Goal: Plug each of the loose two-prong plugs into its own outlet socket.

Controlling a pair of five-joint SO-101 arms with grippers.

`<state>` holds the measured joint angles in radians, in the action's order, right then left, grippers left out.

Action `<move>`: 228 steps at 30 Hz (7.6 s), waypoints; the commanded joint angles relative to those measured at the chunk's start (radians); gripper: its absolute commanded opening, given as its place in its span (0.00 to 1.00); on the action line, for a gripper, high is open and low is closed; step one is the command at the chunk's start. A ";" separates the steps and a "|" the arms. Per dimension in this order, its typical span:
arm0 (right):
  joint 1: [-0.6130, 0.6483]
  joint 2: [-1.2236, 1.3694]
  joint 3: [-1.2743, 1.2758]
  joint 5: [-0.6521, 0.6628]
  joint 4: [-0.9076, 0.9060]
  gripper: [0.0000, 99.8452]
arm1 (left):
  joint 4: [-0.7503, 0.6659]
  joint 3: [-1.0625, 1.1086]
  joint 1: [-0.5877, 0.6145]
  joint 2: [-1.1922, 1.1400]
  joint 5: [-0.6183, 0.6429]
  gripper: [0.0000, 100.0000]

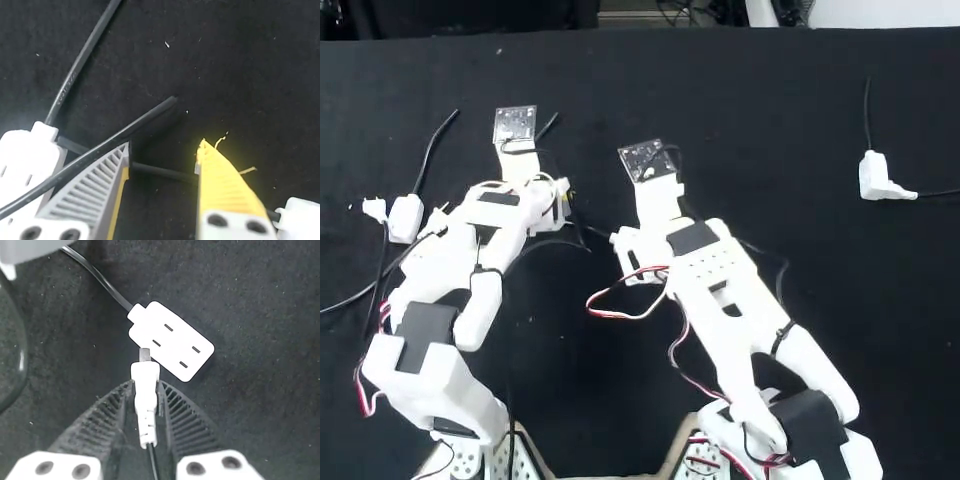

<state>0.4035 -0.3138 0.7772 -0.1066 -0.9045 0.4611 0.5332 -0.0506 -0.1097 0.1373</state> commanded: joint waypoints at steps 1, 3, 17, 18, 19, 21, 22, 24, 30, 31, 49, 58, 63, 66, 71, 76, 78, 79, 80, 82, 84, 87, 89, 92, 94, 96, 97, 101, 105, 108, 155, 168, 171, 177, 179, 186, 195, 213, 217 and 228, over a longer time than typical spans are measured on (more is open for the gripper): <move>-0.011 -0.007 -0.035 -0.008 -0.012 0.01 | -0.018 -0.027 -0.010 -0.034 0.012 0.22; -0.012 0.001 -0.039 -0.008 -0.009 0.01 | 0.011 -0.073 -0.012 -0.075 0.012 0.22; -0.052 0.002 -0.051 -0.003 0.006 0.01 | 0.316 -0.179 -0.012 -0.124 0.011 0.22; -0.052 0.002 -0.051 -0.002 0.006 0.01 | 0.325 -0.166 -0.012 -0.110 0.012 0.22; -0.052 0.002 -0.051 -0.002 0.006 0.01 | 0.330 -0.151 -0.012 -0.092 0.012 0.22; -0.052 0.002 -0.053 -0.002 0.006 0.01 | 0.333 -0.114 -0.012 -0.043 0.014 0.22; -0.054 0.002 -0.053 -0.002 0.006 0.01 | 0.333 -0.094 -0.013 -0.014 0.014 0.22; -0.055 0.002 -0.053 -0.002 0.006 0.01 | 0.331 -0.051 -0.022 0.052 0.012 0.22; -0.057 -0.005 -0.056 -0.002 -0.012 0.01 | 0.315 0.145 -0.022 0.201 0.011 0.22; -0.057 -0.007 -0.067 -0.002 -0.029 0.01 | 0.299 0.177 -0.022 0.222 0.011 0.22; 0.014 -0.277 -0.025 0.356 -0.459 0.01 | 0.101 0.375 -0.012 0.402 0.069 0.22; 0.017 -0.312 0.143 0.430 -0.304 0.01 | 0.084 0.397 -0.030 0.399 0.092 0.22; -0.089 -0.163 0.091 0.436 -0.212 0.01 | 0.167 0.407 -0.058 0.410 0.087 0.22; -0.152 -0.094 0.022 0.466 -0.204 0.01 | 0.238 0.398 -0.048 0.410 0.075 0.22; -0.170 0.005 -0.070 0.476 -0.178 0.01 | 0.288 0.381 -0.059 0.410 0.025 0.22; -0.167 0.059 -0.131 0.422 -0.198 0.01 | 0.341 0.329 -0.056 0.410 0.028 0.22; -0.170 0.047 -0.148 0.427 -0.258 0.01 | 0.338 0.311 -0.050 0.410 0.031 0.22; -0.172 0.033 -0.148 0.430 -0.282 0.01 | 0.336 0.300 -0.048 0.410 0.031 0.22; -0.172 0.015 -0.140 0.431 -0.301 0.01 | 0.336 0.292 -0.048 0.410 0.032 0.22; -0.163 -0.036 -0.094 0.442 -0.321 0.01 | 0.331 0.283 -0.050 0.404 0.034 0.22; -0.138 -0.099 -0.033 0.468 -0.321 0.01 | 0.305 0.294 -0.050 0.402 0.034 0.22; -0.103 -0.183 0.053 0.505 -0.322 0.01 | 0.295 0.305 -0.050 0.408 0.034 0.22; -0.071 -0.209 0.091 0.514 -0.316 0.01 | 0.295 0.308 -0.056 0.408 0.034 0.22; -0.020 -0.189 0.097 0.505 -0.296 0.01 | 0.296 0.308 -0.059 0.402 0.034 0.22; -0.008 -0.156 0.096 0.500 -0.245 0.01 | 0.305 0.314 -0.059 0.399 0.032 0.22; -0.011 -0.113 0.090 0.474 -0.187 0.01 | 0.301 0.346 -0.059 0.410 0.026 0.22; -0.012 -0.088 0.079 0.468 -0.170 0.01 | 0.302 0.355 -0.059 0.410 0.026 0.22; -0.014 -0.001 -0.018 0.463 -0.160 0.01 | 0.304 0.364 -0.061 0.410 0.025 0.22; -0.034 0.084 -0.130 0.463 -0.167 0.01 | 0.305 0.366 -0.062 0.410 0.025 0.22; -0.066 0.136 -0.185 0.463 -0.172 0.01 | 0.342 0.338 -0.062 0.411 0.025 0.22; -0.008 0.763 -1.104 0.293 -0.861 0.01 | 0.285 0.842 0.143 1.148 -0.166 0.22; -0.101 0.730 -1.102 0.293 -0.862 0.01 | 0.287 0.842 0.145 1.149 -0.166 0.22; -0.103 0.704 -1.101 0.293 -0.862 0.01 | 0.285 0.842 0.145 1.149 -0.166 0.22; -0.048 0.727 -1.110 0.328 -0.862 0.01 | 0.287 0.840 0.145 1.154 -0.166 0.22; -0.035 0.737 -1.112 0.328 -0.861 0.01 | 0.287 0.842 0.145 1.155 -0.166 0.22; -0.040 0.746 -1.148 0.368 -0.861 0.01 | 0.287 0.842 0.145 1.155 -0.166 0.22; -0.040 0.746 -1.145 0.446 -0.859 0.01 | 0.287 0.842 0.145 1.157 -0.166 0.22; -0.057 0.837 -1.214 0.463 -0.859 0.01 | 0.288 0.842 0.145 1.158 -0.166 0.22; -0.058 0.834 -1.191 0.463 -0.861 0.01 | 0.288 0.842 0.145 1.158 -0.166 0.22; -0.058 0.835 -1.153 0.463 -0.862 0.01 | 0.288 0.842 0.147 1.158 -0.166 0.22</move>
<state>0.3529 0.5363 -0.3721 0.3475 -1.7331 0.7587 1.3863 0.1028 1.0288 -0.0315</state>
